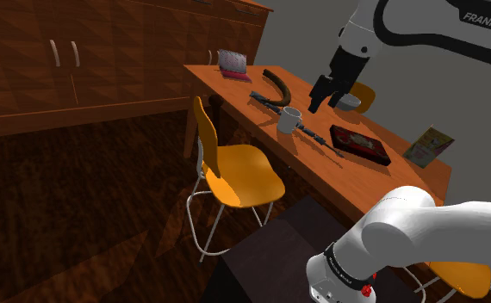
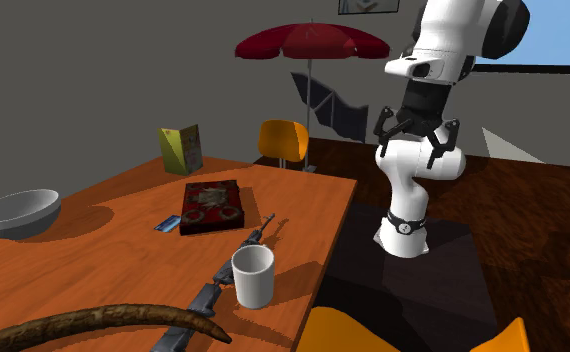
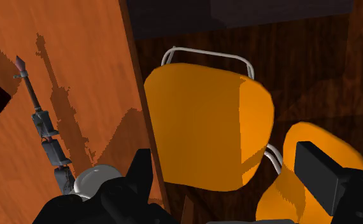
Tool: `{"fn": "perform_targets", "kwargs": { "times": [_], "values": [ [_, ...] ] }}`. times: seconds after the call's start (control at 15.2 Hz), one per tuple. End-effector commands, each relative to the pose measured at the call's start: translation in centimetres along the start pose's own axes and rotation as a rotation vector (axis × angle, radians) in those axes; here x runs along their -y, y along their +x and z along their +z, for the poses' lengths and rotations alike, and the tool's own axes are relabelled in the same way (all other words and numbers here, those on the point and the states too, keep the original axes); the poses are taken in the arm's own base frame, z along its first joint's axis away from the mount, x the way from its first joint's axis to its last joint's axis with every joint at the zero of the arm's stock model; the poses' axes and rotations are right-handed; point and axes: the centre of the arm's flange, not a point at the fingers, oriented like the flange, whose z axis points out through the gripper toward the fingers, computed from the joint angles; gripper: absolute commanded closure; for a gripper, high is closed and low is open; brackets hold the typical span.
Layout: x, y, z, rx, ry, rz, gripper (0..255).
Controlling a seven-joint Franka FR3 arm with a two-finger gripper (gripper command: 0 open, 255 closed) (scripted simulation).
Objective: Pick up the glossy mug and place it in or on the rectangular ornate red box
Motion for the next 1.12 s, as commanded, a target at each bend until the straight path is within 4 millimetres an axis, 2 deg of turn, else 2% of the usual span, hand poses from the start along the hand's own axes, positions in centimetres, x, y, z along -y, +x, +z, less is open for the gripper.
{"fn": "perform_targets", "kwargs": {
  "times": [0.0,1.06],
  "values": [
    [0.0,0.0,0.0,0.000,0.000,0.000,0],
    [-11.0,14.9,11.5,0.050,0.019,0.088,0]
  ]
}}
